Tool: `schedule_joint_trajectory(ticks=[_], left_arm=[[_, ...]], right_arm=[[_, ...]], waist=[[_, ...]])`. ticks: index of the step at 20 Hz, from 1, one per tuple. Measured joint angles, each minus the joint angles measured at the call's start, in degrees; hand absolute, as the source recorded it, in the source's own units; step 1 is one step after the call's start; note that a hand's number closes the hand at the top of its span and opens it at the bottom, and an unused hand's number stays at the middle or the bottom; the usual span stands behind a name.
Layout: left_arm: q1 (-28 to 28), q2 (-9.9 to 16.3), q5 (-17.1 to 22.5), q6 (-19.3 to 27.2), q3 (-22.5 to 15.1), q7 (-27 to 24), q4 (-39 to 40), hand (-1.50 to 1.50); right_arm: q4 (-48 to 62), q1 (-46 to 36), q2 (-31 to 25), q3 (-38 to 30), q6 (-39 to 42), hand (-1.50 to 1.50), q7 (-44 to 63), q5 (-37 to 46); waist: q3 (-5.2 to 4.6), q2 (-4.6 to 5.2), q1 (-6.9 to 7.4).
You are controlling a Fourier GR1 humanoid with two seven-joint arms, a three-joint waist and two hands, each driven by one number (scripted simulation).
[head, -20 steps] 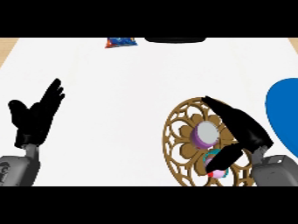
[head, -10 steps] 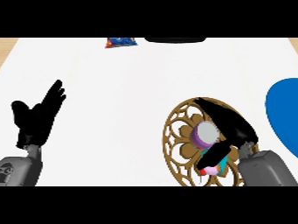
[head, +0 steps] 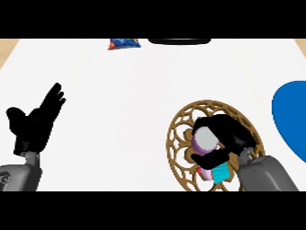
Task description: Pick the can from the placemat and place it in the plate
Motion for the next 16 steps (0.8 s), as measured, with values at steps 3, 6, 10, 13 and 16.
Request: schedule_joint_trajectory(ticks=[3,6,10,13,16], left_arm=[[-0.01,-0.19,-0.32,-0.55,0.50,1.25,-0.69,0.00],[0.30,-0.18,-0.22,-1.12,1.07,0.79,-0.26,0.00],[-0.07,-0.21,-0.40,-0.90,1.72,0.67,0.38,0.00],[-1.30,-0.14,-0.27,-1.25,2.42,0.39,1.98,0.00],[-1.45,0.05,-0.44,-1.02,2.44,1.71,0.89,0.00]], right_arm=[[-1.63,1.64,1.22,0.62,-1.41,1.50,-0.48,1.45],[-5.71,6.44,-1.06,1.93,-2.34,1.50,-5.09,1.61],[-13.79,16.26,-6.98,4.56,-3.30,1.50,-12.39,1.93],[-18.63,22.61,-10.86,4.15,-8.45,1.50,-16.99,4.40],[-24.16,27.03,-12.35,1.98,-14.09,1.50,-18.84,6.01]], waist=[[-0.10,-0.15,-0.10],[-0.15,-0.30,-0.24],[-0.10,-0.33,-0.87],[0.01,-0.16,-1.09],[0.13,-0.12,-1.36]])
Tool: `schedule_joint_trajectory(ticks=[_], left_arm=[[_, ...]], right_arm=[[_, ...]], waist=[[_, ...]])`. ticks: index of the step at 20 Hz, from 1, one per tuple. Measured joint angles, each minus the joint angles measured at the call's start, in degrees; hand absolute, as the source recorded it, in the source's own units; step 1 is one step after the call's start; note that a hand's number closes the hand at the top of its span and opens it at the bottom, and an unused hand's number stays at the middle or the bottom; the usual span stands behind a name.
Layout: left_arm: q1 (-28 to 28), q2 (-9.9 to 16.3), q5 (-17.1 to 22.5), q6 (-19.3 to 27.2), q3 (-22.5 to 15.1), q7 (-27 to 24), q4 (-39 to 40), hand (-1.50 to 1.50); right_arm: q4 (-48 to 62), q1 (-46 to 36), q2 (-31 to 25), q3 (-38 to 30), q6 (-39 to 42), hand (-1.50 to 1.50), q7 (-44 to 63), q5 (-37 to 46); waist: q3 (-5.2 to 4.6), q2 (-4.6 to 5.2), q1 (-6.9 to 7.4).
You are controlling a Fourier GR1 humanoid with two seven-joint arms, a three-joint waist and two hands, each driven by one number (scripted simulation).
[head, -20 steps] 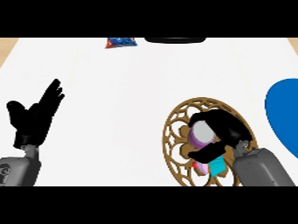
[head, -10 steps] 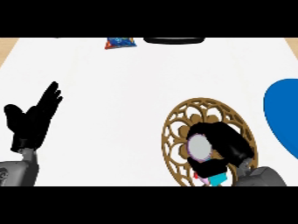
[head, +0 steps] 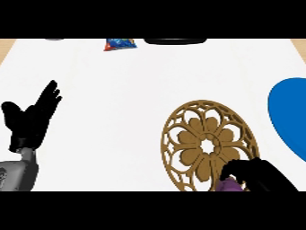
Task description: Pick the can from the placemat and place it in the plate
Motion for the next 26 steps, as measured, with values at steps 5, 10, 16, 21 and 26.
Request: schedule_joint_trajectory(ticks=[5,10,16,21,26], left_arm=[[0.94,0.04,0.11,-0.26,0.34,-0.46,-0.09,0.00],[1.21,-0.98,-0.75,0.18,-0.46,-0.98,-0.54,0.00],[0.90,-1.74,-1.46,0.24,-0.71,-1.14,-0.20,0.00],[-0.63,-2.63,-2.22,0.51,-0.82,-1.15,0.90,0.00],[0.05,-2.23,-1.97,-0.30,-0.44,0.37,-1.35,0.00]], right_arm=[[-8.36,1.90,2.04,-7.18,-9.00,1.50,-0.16,-0.74],[-13.81,4.12,3.61,-16.34,-14.15,1.50,1.31,-3.83],[-9.35,1.87,2.40,-30.15,-12.19,1.50,1.11,-17.15],[2.22,-4.60,0.06,-37.93,-10.99,1.50,-0.91,-22.78],[17.36,-11.79,-4.58,-43.52,-10.09,1.50,-5.59,-24.68]], waist=[[0.06,-0.02,-0.35],[0.08,0.15,-0.04],[0.10,0.35,0.70],[0.10,0.48,1.17],[0.12,0.50,1.55]])
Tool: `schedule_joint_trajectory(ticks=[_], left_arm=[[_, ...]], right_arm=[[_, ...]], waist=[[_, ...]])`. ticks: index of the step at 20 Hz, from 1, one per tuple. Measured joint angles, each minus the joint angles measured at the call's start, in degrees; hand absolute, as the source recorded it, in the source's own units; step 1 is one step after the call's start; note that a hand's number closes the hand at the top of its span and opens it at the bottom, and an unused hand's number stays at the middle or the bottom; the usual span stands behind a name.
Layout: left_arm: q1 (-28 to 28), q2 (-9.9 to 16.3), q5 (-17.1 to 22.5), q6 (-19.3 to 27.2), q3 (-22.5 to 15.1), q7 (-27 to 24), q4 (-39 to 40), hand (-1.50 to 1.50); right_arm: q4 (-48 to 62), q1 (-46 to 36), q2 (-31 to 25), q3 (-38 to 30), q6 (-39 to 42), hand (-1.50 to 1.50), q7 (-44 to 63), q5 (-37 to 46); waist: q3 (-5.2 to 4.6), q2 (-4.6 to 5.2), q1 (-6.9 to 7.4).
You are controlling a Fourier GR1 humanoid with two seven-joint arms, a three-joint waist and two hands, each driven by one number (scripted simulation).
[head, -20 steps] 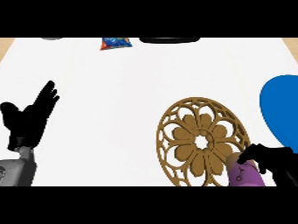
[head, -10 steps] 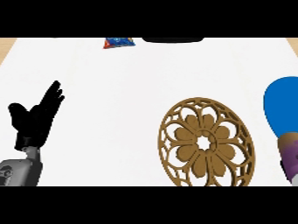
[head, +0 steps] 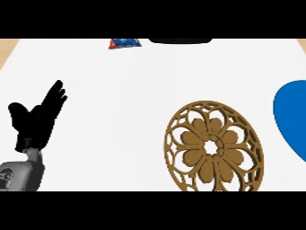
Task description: Pick the can from the placemat and place it in the plate
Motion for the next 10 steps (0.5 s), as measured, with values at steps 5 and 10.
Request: schedule_joint_trajectory(ticks=[5,10], left_arm=[[-0.91,0.22,-0.08,-0.73,0.37,0.73,0.13,0.00],[-1.74,-0.08,-0.23,-0.91,0.50,0.56,0.76,0.00]], right_arm=[[16.64,-6.42,-4.95,-1.28,-0.52,1.50,-6.86,2.63],[30.73,-11.86,-8.29,0.52,3.00,-1.50,-9.88,4.64]], waist=[[0.01,0.09,0.28],[0.04,0.25,0.79]])
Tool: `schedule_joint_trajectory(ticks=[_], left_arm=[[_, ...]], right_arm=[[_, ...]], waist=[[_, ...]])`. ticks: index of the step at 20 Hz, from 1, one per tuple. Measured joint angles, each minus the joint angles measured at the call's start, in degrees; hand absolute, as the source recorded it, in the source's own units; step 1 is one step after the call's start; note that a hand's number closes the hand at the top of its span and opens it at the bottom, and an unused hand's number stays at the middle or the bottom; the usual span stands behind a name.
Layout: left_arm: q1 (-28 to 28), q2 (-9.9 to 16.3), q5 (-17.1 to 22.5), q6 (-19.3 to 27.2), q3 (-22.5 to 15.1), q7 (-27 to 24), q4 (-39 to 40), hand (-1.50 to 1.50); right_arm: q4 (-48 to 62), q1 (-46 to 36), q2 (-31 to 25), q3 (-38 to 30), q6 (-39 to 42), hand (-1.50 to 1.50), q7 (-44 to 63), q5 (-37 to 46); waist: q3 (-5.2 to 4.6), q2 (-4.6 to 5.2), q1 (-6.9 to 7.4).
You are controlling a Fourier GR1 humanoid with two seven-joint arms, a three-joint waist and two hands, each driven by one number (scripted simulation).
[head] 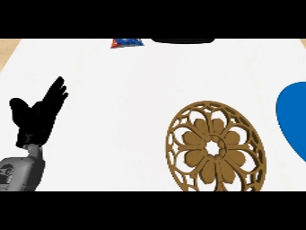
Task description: Pick the can from the placemat and place it in the plate
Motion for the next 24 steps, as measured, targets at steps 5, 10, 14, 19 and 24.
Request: schedule_joint_trajectory(ticks=[5,10,14,19,24], left_arm=[[1.06,-0.83,-0.33,-0.06,-0.17,-0.96,0.26,0.00],[1.94,-1.45,-1.17,0.58,-0.57,-0.78,-1.02,0.00],[1.23,-0.54,-0.98,0.12,0.52,-0.96,0.46,0.00],[1.62,-0.45,-1.09,0.18,1.19,-1.74,1.32,0.00],[1.44,-0.22,-0.78,-0.40,1.54,-1.85,1.48,0.00]], right_arm=[[13.99,-5.42,-2.70,1.36,3.73,-1.50,-7.74,0.76],[22.08,-9.40,-4.77,-0.89,3.65,-1.50,-19.00,-1.14],[21.37,-10.65,-4.94,-4.07,9.95,-1.50,-25.74,-7.31],[19.65,-10.75,-5.53,-7.47,17.75,-1.50,-22.02,-15.40],[21.52,-11.37,-7.47,-9.16,28.12,-1.50,-11.59,-22.53]], waist=[[0.02,0.01,0.04],[0.05,-0.06,-0.21],[-0.01,-0.27,-1.04],[-0.13,-0.48,-1.56],[-0.14,-0.52,-1.65]])
